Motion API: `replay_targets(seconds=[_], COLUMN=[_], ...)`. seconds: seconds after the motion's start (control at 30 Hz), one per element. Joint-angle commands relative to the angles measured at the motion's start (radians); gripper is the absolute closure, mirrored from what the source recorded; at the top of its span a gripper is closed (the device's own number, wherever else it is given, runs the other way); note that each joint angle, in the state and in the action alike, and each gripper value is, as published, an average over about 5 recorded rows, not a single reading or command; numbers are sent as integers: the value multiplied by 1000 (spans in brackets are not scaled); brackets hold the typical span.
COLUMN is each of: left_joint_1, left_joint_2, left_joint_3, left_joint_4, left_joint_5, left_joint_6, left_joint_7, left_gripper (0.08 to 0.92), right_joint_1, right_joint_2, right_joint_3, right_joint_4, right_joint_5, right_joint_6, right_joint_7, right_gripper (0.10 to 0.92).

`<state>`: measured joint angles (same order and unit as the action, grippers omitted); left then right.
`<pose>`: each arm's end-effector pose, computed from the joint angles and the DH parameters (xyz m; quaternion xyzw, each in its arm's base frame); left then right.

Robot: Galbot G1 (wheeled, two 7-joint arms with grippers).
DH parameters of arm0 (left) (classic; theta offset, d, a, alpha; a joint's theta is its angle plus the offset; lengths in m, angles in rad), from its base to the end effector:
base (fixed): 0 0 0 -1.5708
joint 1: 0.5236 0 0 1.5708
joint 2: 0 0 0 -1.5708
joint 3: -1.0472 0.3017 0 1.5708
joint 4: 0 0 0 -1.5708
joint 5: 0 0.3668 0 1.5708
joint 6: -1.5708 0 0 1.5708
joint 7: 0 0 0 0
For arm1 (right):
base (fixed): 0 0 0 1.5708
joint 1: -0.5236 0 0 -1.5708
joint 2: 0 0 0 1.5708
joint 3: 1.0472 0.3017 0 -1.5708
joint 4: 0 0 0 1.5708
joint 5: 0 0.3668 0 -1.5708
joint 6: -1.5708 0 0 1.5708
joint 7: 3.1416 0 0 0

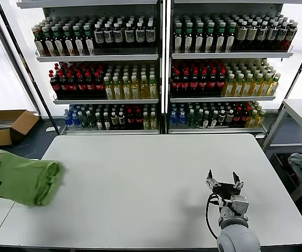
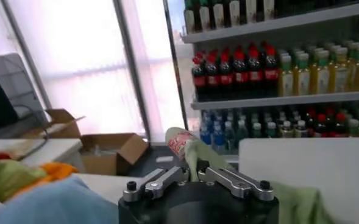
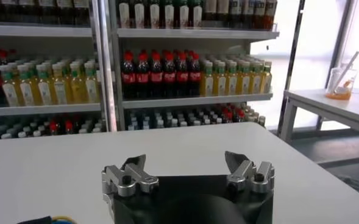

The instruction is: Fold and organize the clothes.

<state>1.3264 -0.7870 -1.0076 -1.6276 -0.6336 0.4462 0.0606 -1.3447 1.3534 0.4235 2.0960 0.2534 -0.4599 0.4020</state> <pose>0.2899 0.3190 -0.1649 0.1406 -0.9717 -0.0602 0.1797 0.2662 0.0056 -0.2091 -0.0893 -0.9869 0.0054 0.1343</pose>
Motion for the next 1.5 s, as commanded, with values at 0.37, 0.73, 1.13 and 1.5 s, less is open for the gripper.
replay_targets(seconds=[0.37, 0.73, 1.13, 1.5], left_joint_1=[-25, -205, -236, -180], left_joint_2=[-454, -582, -568, -510], left_joint_3=[864, 986, 934, 738], left_joint_4=[-566, -255, -391, -426], left_joint_5=[349, 446, 9, 139], left_joint_6=[73, 79, -61, -13], left_joint_7=[-86, -79, -88, -223], left_gripper=[877, 877, 742, 422], right_joint_1=[-90, -151, -93, 37], right_joint_2=[25, 21, 43, 20], right_joint_3=[32, 83, 27, -104], right_joint_4=[21, 36, -13, -14], right_joint_5=[-44, -45, -64, 361], right_joint_6=[7, 21, 8, -104], right_joint_7=[4, -9, -6, -52], right_gripper=[203, 203, 203, 203])
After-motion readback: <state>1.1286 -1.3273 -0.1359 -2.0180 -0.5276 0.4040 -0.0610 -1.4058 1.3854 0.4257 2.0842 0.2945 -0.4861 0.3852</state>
